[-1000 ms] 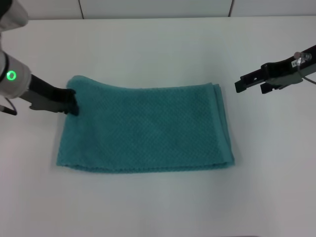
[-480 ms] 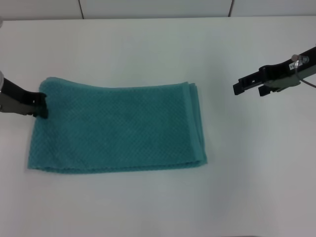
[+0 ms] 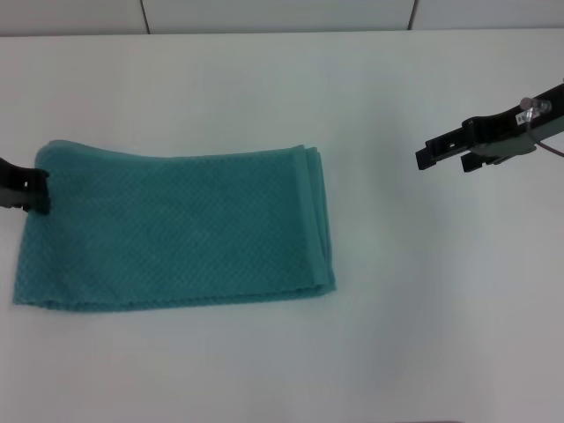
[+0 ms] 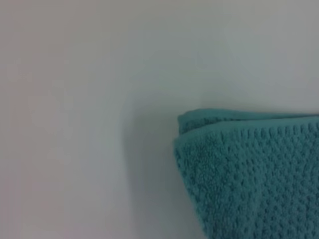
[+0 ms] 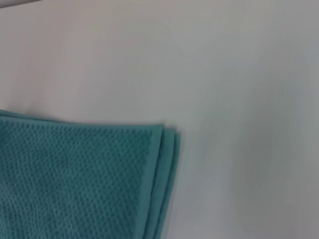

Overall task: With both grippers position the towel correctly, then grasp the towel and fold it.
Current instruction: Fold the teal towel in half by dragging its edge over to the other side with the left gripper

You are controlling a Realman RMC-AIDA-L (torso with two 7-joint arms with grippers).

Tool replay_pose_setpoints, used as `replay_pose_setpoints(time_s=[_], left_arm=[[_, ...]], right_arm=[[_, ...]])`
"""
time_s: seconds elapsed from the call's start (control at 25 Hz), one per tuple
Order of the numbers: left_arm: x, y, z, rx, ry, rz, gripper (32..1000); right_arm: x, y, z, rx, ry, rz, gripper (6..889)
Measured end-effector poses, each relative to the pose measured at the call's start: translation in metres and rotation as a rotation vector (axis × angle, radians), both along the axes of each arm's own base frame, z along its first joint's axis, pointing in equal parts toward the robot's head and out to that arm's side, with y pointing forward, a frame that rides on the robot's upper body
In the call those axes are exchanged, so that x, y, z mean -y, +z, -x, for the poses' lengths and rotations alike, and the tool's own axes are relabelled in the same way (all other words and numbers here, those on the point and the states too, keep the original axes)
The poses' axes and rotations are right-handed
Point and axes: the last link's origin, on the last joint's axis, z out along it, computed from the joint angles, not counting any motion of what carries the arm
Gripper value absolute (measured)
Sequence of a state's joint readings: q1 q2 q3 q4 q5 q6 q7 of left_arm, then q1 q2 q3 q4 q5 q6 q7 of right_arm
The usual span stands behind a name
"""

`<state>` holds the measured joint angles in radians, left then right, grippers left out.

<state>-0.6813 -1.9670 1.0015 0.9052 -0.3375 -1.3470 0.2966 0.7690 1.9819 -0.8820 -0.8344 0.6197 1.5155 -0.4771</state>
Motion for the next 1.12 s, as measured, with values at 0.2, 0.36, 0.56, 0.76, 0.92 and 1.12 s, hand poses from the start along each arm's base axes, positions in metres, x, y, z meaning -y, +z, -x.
replay_pose_setpoints(time_s=[0.2,0.36,0.56,0.76,0.92,1.12], left_arm=[[-0.001,0.003,-0.001,-0.005,-0.007,-0.004,80],[-0.003,0.008,-0.011,-0.003,-0.029,-0.010,79],[-0.002,0.007,-0.025,0.028,-0.044,-0.002,80],[-0.001,-0.004,-0.047,0.097,-0.070,0.027,80],[-0.002,-0.015,-0.069,0.176,-0.097,0.063,80],[-0.003,-0.032,-0.089,0.271,-0.118,0.093,79]], right_arm=[[0.000,0.000,0.000,0.000,0.000,0.000,881],[0.000,0.000,0.000,-0.001,-0.001,-0.001,881],[0.000,0.001,0.000,-0.007,-0.005,-0.007,881],[-0.001,0.003,-0.001,-0.006,-0.005,-0.011,881],[-0.001,0.004,-0.001,-0.013,-0.003,-0.018,881],[-0.002,0.006,-0.002,-0.016,0.000,-0.027,881]])
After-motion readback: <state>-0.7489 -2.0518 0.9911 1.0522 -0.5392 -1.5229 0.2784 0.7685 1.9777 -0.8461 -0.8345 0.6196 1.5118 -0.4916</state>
